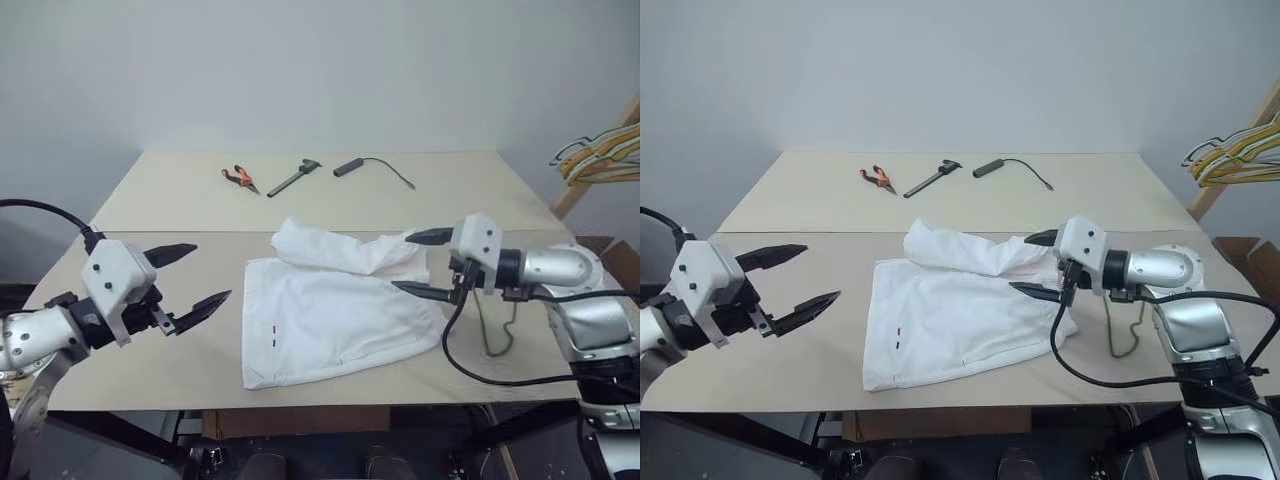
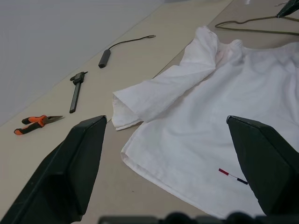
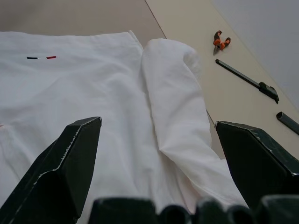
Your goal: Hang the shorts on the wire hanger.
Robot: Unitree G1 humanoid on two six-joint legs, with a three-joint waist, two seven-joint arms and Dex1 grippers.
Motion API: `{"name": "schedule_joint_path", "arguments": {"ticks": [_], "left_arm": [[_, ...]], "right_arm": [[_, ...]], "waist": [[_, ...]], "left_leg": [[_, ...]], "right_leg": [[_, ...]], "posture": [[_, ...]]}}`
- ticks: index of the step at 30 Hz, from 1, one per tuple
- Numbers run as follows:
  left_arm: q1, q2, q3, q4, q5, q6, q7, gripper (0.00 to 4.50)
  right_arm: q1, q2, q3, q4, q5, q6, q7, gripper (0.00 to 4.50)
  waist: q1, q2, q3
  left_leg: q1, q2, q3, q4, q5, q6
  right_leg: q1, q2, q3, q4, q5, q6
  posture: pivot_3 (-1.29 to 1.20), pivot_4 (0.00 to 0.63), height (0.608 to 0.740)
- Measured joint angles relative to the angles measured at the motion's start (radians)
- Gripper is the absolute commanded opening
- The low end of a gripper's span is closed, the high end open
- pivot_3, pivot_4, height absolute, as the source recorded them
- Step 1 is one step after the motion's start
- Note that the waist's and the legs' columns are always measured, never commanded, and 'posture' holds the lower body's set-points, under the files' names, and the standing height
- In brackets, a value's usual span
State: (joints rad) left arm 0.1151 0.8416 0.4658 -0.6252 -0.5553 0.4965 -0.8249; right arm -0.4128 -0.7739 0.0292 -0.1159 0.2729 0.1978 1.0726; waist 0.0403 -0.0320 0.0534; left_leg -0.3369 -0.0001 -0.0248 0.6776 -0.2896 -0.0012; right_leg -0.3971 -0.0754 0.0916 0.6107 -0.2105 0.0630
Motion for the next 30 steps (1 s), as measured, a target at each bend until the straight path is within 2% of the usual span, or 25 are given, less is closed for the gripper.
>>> {"name": "schedule_joint_path", "arguments": {"ticks": [11,16,19,30], "left_arm": [[-0.035,0.023,-0.014,0.005,-0.060,0.050,-0.013,4.48],[-0.037,0.021,-0.028,0.003,-0.061,0.038,-0.016,4.48],[-0.036,0.001,-0.042,-0.002,-0.039,0.003,-0.009,4.48],[0.015,-0.014,-0.107,-0.038,-0.012,-0.037,-0.032,4.48]], "right_arm": [[0.019,-0.015,-0.002,-0.025,-0.010,-0.007,-0.003,4.50],[0.061,-0.109,0.050,-0.010,-0.142,-0.216,0.054,4.50],[0.105,-0.126,0.080,-0.009,-0.195,-0.290,0.066,4.50],[0.193,-0.193,0.155,0.090,-0.498,-0.539,-0.048,4.50]], "waist": [[-0.003,0.000,0.000],[-0.003,0.000,0.000],[-0.005,0.000,0.000],[-0.032,0.000,0.000]], "left_leg": [[0.000,0.000,0.000,0.000,0.000,0.000],[0.000,0.000,0.000,0.000,0.000,0.000],[0.000,0.000,0.000,0.000,0.000,0.000],[0.002,0.000,0.001,0.000,0.000,0.000]], "right_leg": [[0.000,0.000,0.000,0.000,0.000,0.000],[0.000,0.000,-0.001,-0.001,-0.003,0.005],[0.000,0.000,0.000,0.000,-0.003,0.005],[0.001,0.000,0.000,0.000,-0.008,0.000]], "posture": [[0.12,0.000,0.740],[0.10,0.013,0.740],[0.09,0.014,0.740],[0.07,0.020,0.740]]}}
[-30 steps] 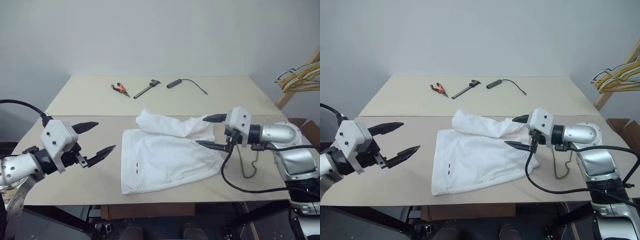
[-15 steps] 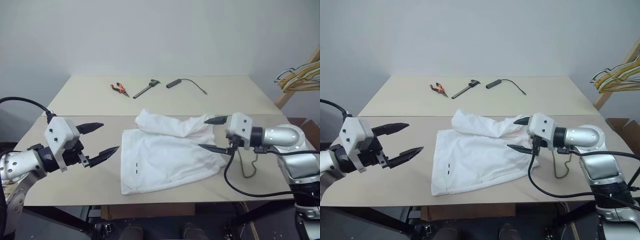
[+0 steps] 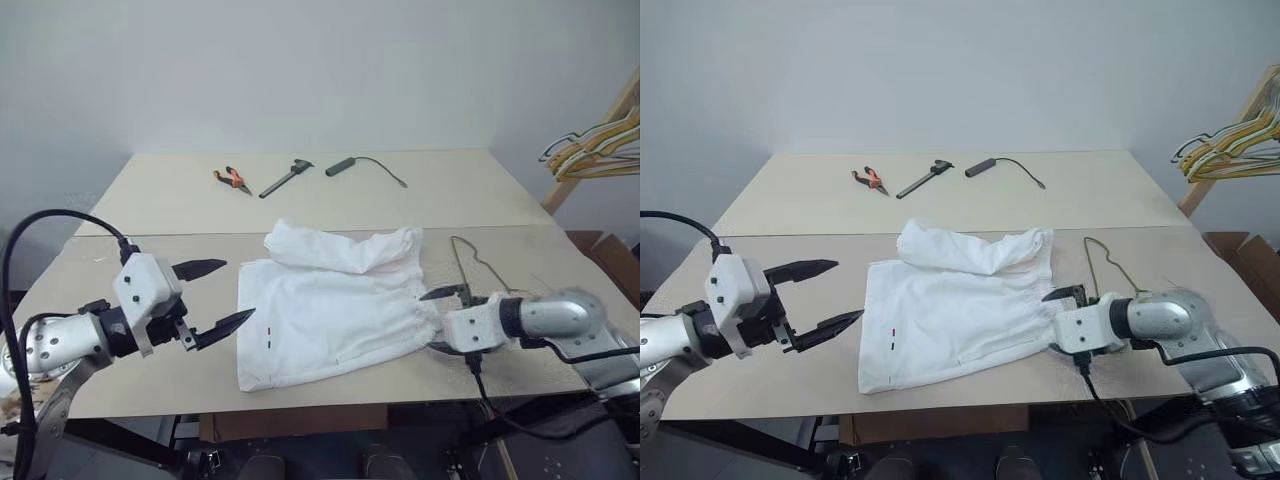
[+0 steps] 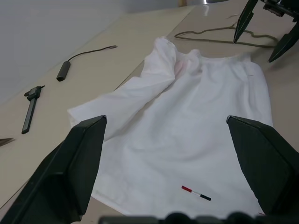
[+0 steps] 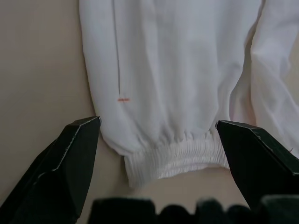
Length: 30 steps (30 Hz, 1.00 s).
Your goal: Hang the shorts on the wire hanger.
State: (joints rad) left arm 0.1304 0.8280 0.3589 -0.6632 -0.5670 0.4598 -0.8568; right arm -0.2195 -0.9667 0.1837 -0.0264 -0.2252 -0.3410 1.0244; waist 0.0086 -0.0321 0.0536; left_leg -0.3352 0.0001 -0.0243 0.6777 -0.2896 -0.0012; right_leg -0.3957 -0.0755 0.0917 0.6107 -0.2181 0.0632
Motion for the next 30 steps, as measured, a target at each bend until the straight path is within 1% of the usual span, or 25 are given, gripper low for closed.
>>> {"name": "schedule_joint_path", "arguments": {"ticks": [1,2,3,4,5,8,10,12,13,14,17,22,26,30], "left_arm": [[0.006,0.002,-0.010,-0.001,0.007,-0.003,-0.008,4.50],[0.011,0.003,-0.021,-0.002,0.014,-0.005,-0.016,4.50],[0.019,0.004,-0.029,-0.005,0.015,-0.007,-0.025,4.50],[0.027,0.004,-0.031,-0.007,0.015,-0.008,-0.032,4.50],[0.030,0.004,-0.031,-0.007,0.016,-0.009,-0.036,4.50],[0.031,0.005,-0.032,-0.007,0.018,-0.023,-0.044,4.50],[0.031,0.005,-0.032,-0.007,0.020,-0.025,-0.048,4.50],[0.031,0.005,-0.033,-0.007,0.023,-0.026,-0.051,4.50],[0.031,0.010,-0.036,-0.007,0.027,-0.026,-0.055,4.50],[0.033,0.017,-0.040,-0.007,0.030,-0.026,-0.061,4.50],[0.058,0.052,-0.068,-0.005,0.067,-0.043,-0.088,4.50],[0.123,0.135,-0.210,0.037,0.289,-0.168,-0.115,4.50],[0.111,0.141,-0.334,0.111,0.424,-0.247,-0.116,4.50],[0.062,0.128,-0.441,0.161,0.525,-0.266,-0.105,4.50]], "right_arm": [[-0.013,0.012,0.023,0.031,-0.052,-0.025,-0.033,4.14],[-0.025,0.018,0.045,0.060,-0.099,-0.049,-0.062,3.93],[-0.040,0.019,0.066,0.091,-0.146,-0.078,-0.091,3.61],[-0.050,0.019,0.078,0.115,-0.175,-0.099,-0.114,3.23],[-0.061,0.019,0.084,0.130,-0.197,-0.115,-0.132,2.98],[-0.103,0.022,0.109,0.188,-0.279,-0.157,-0.199,1.92],[-0.116,0.033,0.122,0.220,-0.316,-0.181,-0.237,1.24],[-0.117,0.046,0.127,0.235,-0.330,-0.193,-0.264,0.71],[-0.117,0.050,0.130,0.235,-0.338,-0.198,-0.273,0.31],[-0.117,0.050,0.131,0.235,-0.342,-0.200,-0.278,0.03],[-0.117,0.050,0.131,0.234,-0.344,-0.203,-0.288,0.01],[-0.105,0.051,0.129,0.201,-0.342,-0.194,-0.299,0.01],[-0.094,0.053,0.124,0.167,-0.338,-0.184,-0.300,0.01],[-0.083,0.053,0.119,0.139,-0.315,-0.175,-0.296,0.01]], "waist": [[-0.005,0.000,0.000],[-0.009,0.000,0.000],[-0.012,0.001,0.000],[-0.014,0.001,0.000],[-0.015,0.001,0.001],[-0.020,0.001,0.001],[-0.021,0.000,0.001],[-0.022,0.001,0.001],[-0.022,0.001,0.001],[-0.022,0.001,0.001],[-0.023,0.001,0.001],[-0.023,0.001,0.002],[-0.023,0.002,0.003],[-0.023,0.002,0.003]], "left_leg": [[0.001,0.000,0.000,0.000,0.000,0.000],[0.001,0.000,0.000,0.000,0.000,0.000],[0.001,0.000,0.000,0.000,0.000,0.000],[0.001,0.000,0.000,0.000,0.000,0.000],[0.001,0.000,0.000,0.000,0.000,0.000],[0.001,0.000,0.000,0.000,0.000,0.000],[0.001,0.000,0.000,0.000,0.000,0.000],[0.001,0.000,0.000,0.000,0.000,0.000],[0.001,0.000,0.000,0.000,0.000,0.000],[0.001,0.000,0.000,0.000,0.000,0.000],[0.002,0.000,0.000,0.000,0.000,0.000],[0.002,0.000,0.000,-0.001,0.000,0.000],[0.002,0.000,0.000,-0.001,0.000,0.000],[0.002,0.000,0.000,-0.001,0.000,0.000]], "right_leg": [[0.001,0.000,0.000,0.000,-0.001,-0.001],[0.001,0.000,0.000,0.000,-0.001,-0.001],[0.001,0.000,0.001,0.000,-0.002,-0.001],[0.001,0.000,0.001,0.000,-0.002,-0.001],[0.001,0.000,0.001,0.000,-0.002,-0.001],[0.002,0.000,0.001,0.000,-0.001,-0.003],[0.001,0.000,0.001,0.000,0.000,-0.004],[0.001,0.000,0.001,0.000,0.000,-0.004],[0.002,0.000,0.001,0.000,0.000,-0.004],[0.002,0.000,0.001,0.000,0.000,-0.004],[0.002,0.000,0.001,0.000,-0.001,-0.004],[0.002,0.000,0.002,0.000,-0.003,-0.003],[0.003,0.000,0.002,0.000,-0.003,-0.002],[0.002,0.000,0.001,0.000,-0.003,-0.002]], "posture": [[0.07,0.023,0.740],[0.07,0.024,0.740],[0.07,0.026,0.740],[0.07,0.027,0.740],[0.07,0.028,0.740],[0.07,0.031,0.740],[0.07,0.033,0.740],[0.07,0.034,0.740],[0.07,0.034,0.740],[0.07,0.034,0.740],[0.06,0.035,0.740],[0.05,0.037,0.740],[0.04,0.034,0.740],[0.02,0.028,0.740]]}}
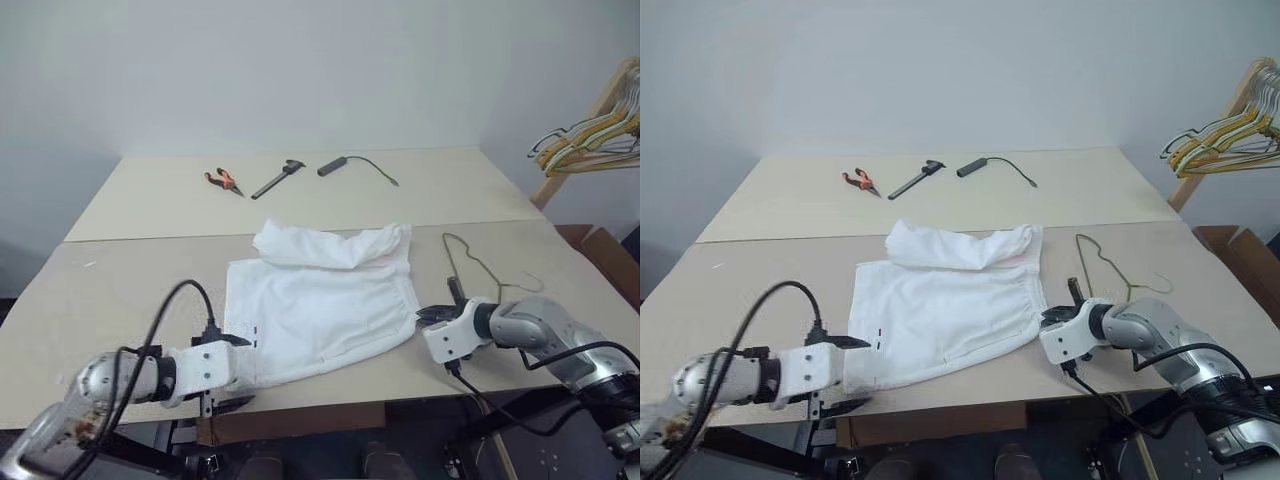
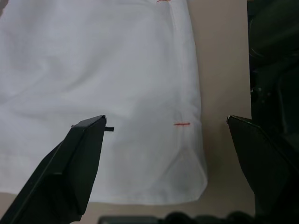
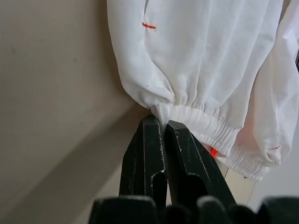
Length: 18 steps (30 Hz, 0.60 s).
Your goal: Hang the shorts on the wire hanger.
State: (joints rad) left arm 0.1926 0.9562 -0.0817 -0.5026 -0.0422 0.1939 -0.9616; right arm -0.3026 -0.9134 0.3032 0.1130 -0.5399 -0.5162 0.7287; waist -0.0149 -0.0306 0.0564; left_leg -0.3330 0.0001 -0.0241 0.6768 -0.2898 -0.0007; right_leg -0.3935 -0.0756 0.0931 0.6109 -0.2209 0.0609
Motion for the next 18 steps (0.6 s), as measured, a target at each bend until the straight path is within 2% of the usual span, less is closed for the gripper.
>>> {"name": "schedule_joint_path", "arguments": {"ticks": [5,8,18], "left_arm": [[-0.068,0.006,-0.075,0.040,0.126,-0.037,0.013,4.50],[-0.093,0.006,-0.095,0.058,0.171,-0.041,0.026,3.97],[-0.109,0.013,-0.090,0.134,0.201,-0.055,0.033,0.71]], "right_arm": [[0.011,-0.003,-0.005,-0.027,0.017,0.003,0.010,0.01],[0.016,-0.003,-0.009,-0.038,0.035,0.008,0.014,0.00],[0.035,-0.019,-0.017,-0.064,0.050,0.022,0.015,0.00]], "waist": [[-0.001,0.000,0.000],[-0.003,0.001,0.000],[-0.022,0.001,-0.001]], "left_leg": [[0.002,0.000,0.000,0.000,0.000,0.000],[0.010,0.000,0.001,-0.002,0.000,0.000],[0.011,0.001,0.003,-0.002,0.000,0.000]], "right_leg": [[0.003,0.000,0.000,0.000,0.000,0.000],[0.008,0.000,0.001,0.000,-0.001,0.001],[0.008,0.000,0.003,0.001,-0.001,0.001]], "posture": [[0.01,0.022,0.740],[0.00,0.019,0.740],[-0.01,0.003,0.740]]}}
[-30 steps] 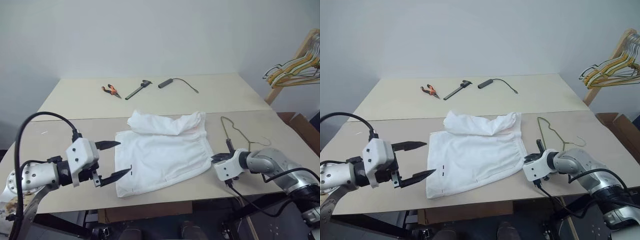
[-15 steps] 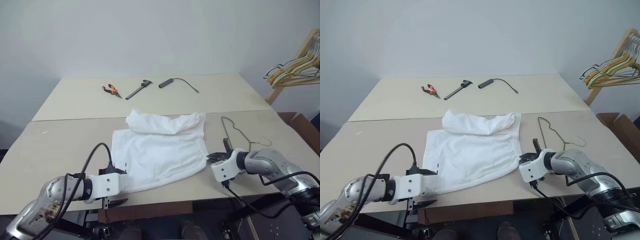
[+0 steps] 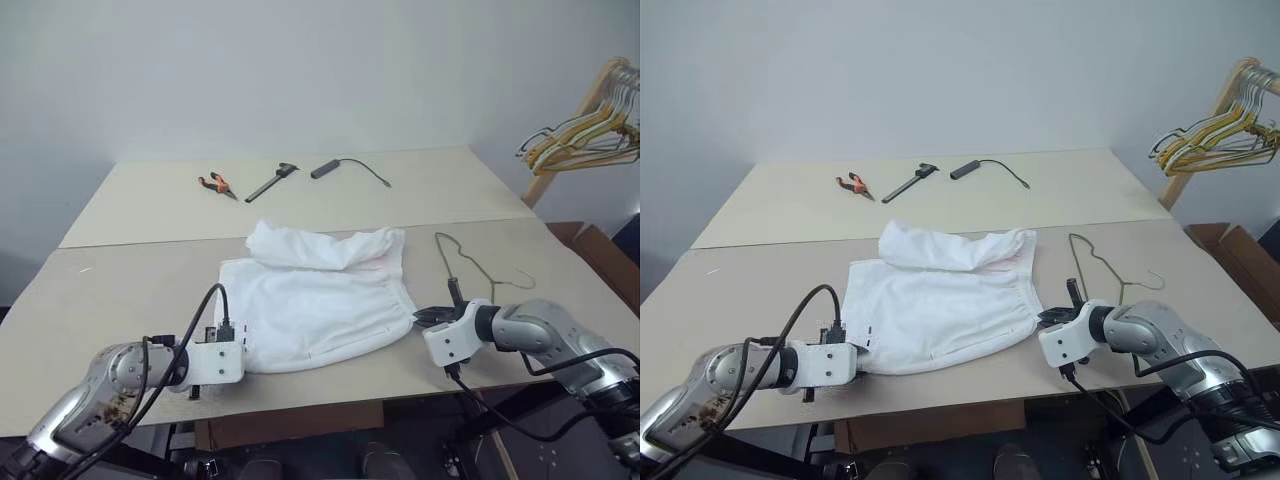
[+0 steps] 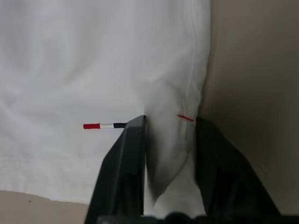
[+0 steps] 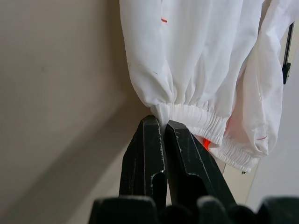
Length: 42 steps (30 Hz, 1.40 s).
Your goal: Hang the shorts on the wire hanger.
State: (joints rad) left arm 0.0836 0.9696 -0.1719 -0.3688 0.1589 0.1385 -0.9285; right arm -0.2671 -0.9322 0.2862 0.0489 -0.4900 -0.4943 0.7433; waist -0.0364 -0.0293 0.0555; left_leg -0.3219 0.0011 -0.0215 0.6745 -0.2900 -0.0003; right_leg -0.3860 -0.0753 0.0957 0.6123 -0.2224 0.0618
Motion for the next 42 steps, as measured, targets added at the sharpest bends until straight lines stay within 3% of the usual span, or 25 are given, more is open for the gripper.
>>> {"name": "schedule_joint_path", "arguments": {"ticks": [2,8,11,14,16,18,22,26,30,34,35,36,38,41,42], "left_arm": [[-0.002,0.007,0.005,0.025,0.000,-0.012,-0.001,0.05],[-0.127,0.017,0.036,0.156,-0.048,-0.078,-0.047,0.02],[-0.329,-0.057,0.050,0.301,-0.047,-0.074,-0.002,0.02],[-0.653,-0.197,0.056,0.550,-0.019,-0.067,0.152,0.02],[-0.856,-0.254,0.060,0.710,0.011,-0.066,0.260,0.02],[-1.077,-0.313,0.074,0.928,0.046,-0.087,0.413,0.02],[-1.429,-0.380,0.100,1.303,0.100,-0.223,0.799,0.02],[-1.558,-0.400,0.104,1.453,0.142,-0.431,1.087,0.02],[-1.501,-0.386,0.101,1.460,0.151,-0.652,1.117,0.02],[-1.135,-0.330,0.120,1.204,-0.031,-0.772,0.781,0.02],[-1.055,-0.323,0.121,1.138,-0.077,-0.755,0.719,0.02],[-0.858,-0.276,0.120,0.927,-0.176,-0.690,0.600,0.02],[-0.611,-0.213,0.108,0.675,-0.299,-0.558,0.447,0.02],[-0.382,-0.111,0.129,0.353,-0.440,-0.352,0.315,0.02],[-0.286,-0.055,0.176,0.223,-0.491,-0.294,0.270,0.02]], "right_arm": [[0.000,-0.002,0.000,0.000,0.003,0.000,0.000,0.00],[-0.055,0.003,-0.004,0.003,0.111,-0.002,0.055,0.00],[-0.142,0.077,-0.015,0.027,0.207,0.066,0.094,0.00],[-0.367,0.225,-0.022,0.140,0.237,0.189,0.063,0.00],[-0.538,0.299,-0.029,0.251,0.212,0.243,-0.029,0.00],[-0.740,0.393,-0.047,0.451,0.152,0.305,-0.225,0.00],[-1.034,0.508,-0.107,0.788,0.099,0.335,-0.676,0.00],[-1.108,0.530,-0.142,0.935,0.099,0.201,-0.952,0.00],[-1.040,0.500,-0.135,0.981,0.098,0.041,-1.001,0.00],[-0.841,0.417,-0.090,0.982,0.100,-0.145,-0.843,0.00],[-0.807,0.406,-0.081,0.983,0.104,-0.175,-0.804,0.00],[-0.755,0.395,-0.051,0.975,0.114,-0.244,-0.705,0.00],[-0.674,0.360,-0.025,0.968,0.135,-0.323,-0.570,0.00],[-0.612,0.344,-0.012,0.962,0.202,-0.393,-0.375,0.00],[-0.601,0.343,0.005,0.941,0.232,-0.419,-0.290,0.00]], "waist": [[-0.006,0.000,0.000],[-0.008,0.000,0.000],[-0.005,-0.001,0.000],[-0.008,-0.003,0.000],[-0.015,-0.003,-0.001],[-0.023,-0.003,-0.001],[-0.033,-0.004,-0.002],[-0.034,-0.005,-0.004],[-0.041,-0.005,-0.004],[-0.065,-0.003,-0.010],[-0.072,-0.003,-0.010],[-0.093,-0.002,-0.010],[-0.122,-0.002,-0.009],[-0.151,-0.002,-0.009],[-0.164,-0.002,-0.009]], "left_leg": [[0.000,0.000,0.000,0.000,0.000,0.000],[0.000,0.000,0.000,0.000,0.000,0.000],[0.000,0.000,-0.001,0.002,0.000,0.000],[-0.003,-0.001,-0.003,0.005,0.001,-0.001],[-0.005,-0.002,-0.004,0.005,0.001,-0.001],[-0.009,-0.003,-0.005,0.002,0.001,-0.001],[-0.039,-0.003,-0.007,0.000,0.012,-0.021],[-0.053,-0.007,-0.002,-0.010,0.013,-0.025],[-0.057,-0.014,0.000,-0.011,0.013,-0.024],[-0.054,-0.015,0.000,-0.008,0.013,-0.021],[-0.055,-0.015,0.000,-0.005,0.013,-0.021],[-0.057,-0.015,-0.001,-0.005,0.013,-0.020],[-0.058,-0.013,-0.006,0.002,0.011,-0.016],[-0.057,-0.013,-0.008,0.006,0.005,-0.006],[-0.048,-0.012,-0.008,0.005,0.005,-0.006]], "right_leg": [[0.000,0.000,0.000,0.000,0.000,0.000],[0.000,0.000,0.000,0.000,0.000,0.000],[0.001,0.001,-0.001,0.000,0.005,0.005],[0.000,0.002,-0.001,-0.001,0.015,0.000],[-0.002,0.001,-0.001,-0.001,0.016,0.000],[-0.007,0.000,-0.002,-0.002,0.016,0.000],[-0.045,-0.002,-0.003,0.010,0.018,-0.002],[-0.069,-0.009,-0.003,0.015,0.018,-0.002],[-0.071,-0.016,-0.005,0.012,0.018,0.000],[-0.063,-0.017,-0.005,0.008,0.019,0.004],[-0.063,-0.017,-0.005,0.008,0.018,0.005],[-0.063,-0.017,-0.004,0.008,0.019,0.005],[-0.064,-0.015,-0.004,0.013,0.018,0.006],[-0.060,-0.015,-0.002,0.014,0.020,0.007],[-0.051,-0.014,-0.001,0.013,0.021,0.007]], "posture": [[-0.01,0.000,0.740],[0.01,0.000,0.740],[0.01,0.000,0.740],[0.00,0.000,0.740],[0.00,0.000,0.740],[0.00,0.000,0.740],[0.00,0.000,0.740],[0.00,0.000,0.740],[-0.01,0.000,0.740],[-0.02,0.000,0.740],[-0.01,0.000,0.740],[-0.01,0.000,0.740],[0.00,0.000,0.740],[0.01,0.000,0.740],[0.02,0.000,0.740]]}}
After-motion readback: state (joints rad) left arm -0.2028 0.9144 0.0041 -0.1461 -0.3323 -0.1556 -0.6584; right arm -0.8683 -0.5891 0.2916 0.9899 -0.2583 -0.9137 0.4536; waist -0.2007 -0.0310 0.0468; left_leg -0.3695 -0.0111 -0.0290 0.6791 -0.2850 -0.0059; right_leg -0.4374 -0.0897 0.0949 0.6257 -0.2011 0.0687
